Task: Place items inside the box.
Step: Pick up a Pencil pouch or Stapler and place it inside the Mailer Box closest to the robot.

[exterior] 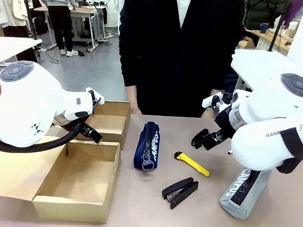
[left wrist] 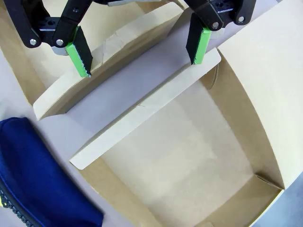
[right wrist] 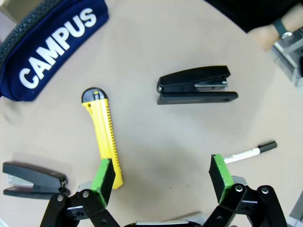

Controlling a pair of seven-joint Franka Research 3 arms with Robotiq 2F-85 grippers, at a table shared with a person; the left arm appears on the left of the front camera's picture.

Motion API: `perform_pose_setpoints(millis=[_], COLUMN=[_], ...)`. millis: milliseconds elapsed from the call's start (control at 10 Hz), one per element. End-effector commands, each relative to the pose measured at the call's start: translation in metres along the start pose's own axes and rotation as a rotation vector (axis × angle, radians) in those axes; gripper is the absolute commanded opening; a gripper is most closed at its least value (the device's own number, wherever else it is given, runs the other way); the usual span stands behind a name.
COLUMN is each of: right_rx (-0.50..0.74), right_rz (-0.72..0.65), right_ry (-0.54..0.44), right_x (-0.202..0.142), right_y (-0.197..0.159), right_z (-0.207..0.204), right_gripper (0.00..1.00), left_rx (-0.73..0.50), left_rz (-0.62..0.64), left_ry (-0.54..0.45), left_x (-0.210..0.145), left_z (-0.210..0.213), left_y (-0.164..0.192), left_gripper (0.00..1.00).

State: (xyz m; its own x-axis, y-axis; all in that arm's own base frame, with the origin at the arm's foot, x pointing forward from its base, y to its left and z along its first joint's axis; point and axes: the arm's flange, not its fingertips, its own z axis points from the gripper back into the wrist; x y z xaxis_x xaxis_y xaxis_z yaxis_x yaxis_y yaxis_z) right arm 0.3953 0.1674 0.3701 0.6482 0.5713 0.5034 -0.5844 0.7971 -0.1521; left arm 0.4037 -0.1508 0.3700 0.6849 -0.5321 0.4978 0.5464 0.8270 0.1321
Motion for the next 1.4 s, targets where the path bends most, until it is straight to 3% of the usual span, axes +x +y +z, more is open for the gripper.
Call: perform_pose_setpoints(millis=[0, 400, 500, 600, 700, 800, 900, 1000, 1200, 1300], right_rx=[0.0, 0.0, -0.023, 0.03, 0.09, 0.134, 0.247, 0.404, 0.561, 0.607], right_rz=[-0.001, 0.0, -0.003, -0.027, -0.14, -0.319, -0.422, -0.568, -0.849, -0.998], right_ry=[0.0, 0.0, 0.004, -0.023, 0.013, 0.071, 0.083, 0.104, -0.086, -0.229], right_x=[0.0, 0.0, 0.009, 0.017, 0.022, 0.019, 0.002, -0.03, -0.114, -0.168], right_y=[0.0, 0.0, -0.007, -0.016, -0.026, -0.039, -0.059, -0.096, -0.167, -0.2], right_z=[0.0, 0.0, 0.026, 0.063, 0.106, 0.147, 0.183, 0.216, 0.256, 0.271], right_gripper=[1.0, 1.0, 1.0, 1.0, 1.0, 1.0, 1.0, 1.0, 1.0, 1.0], left_rx=[0.0, 0.0, -0.008, -0.036, -0.143, -0.202, -0.263, -0.433, -0.702, -0.8], left_rz=[0.0, 0.0, -0.026, -0.03, 0.009, 0.097, 0.131, 0.175, 0.424, 0.632], left_ry=[0.0, 0.0, -0.055, -0.048, -0.058, 0.016, 0.025, 0.041, -0.026, -0.126], left_x=[0.0, 0.0, 0.013, 0.018, 0.029, 0.029, 0.02, 0.002, -0.05, -0.091], left_z=[0.0, 0.0, 0.042, 0.085, 0.137, 0.179, 0.208, 0.227, 0.237, 0.235], left_y=[0.0, 0.0, -0.009, -0.013, -0.024, -0.02, -0.006, 0.03, 0.12, 0.175], left_gripper=[1.0, 1.0, 1.0, 1.0, 1.0, 1.0, 1.0, 1.0, 1.0, 1.0])
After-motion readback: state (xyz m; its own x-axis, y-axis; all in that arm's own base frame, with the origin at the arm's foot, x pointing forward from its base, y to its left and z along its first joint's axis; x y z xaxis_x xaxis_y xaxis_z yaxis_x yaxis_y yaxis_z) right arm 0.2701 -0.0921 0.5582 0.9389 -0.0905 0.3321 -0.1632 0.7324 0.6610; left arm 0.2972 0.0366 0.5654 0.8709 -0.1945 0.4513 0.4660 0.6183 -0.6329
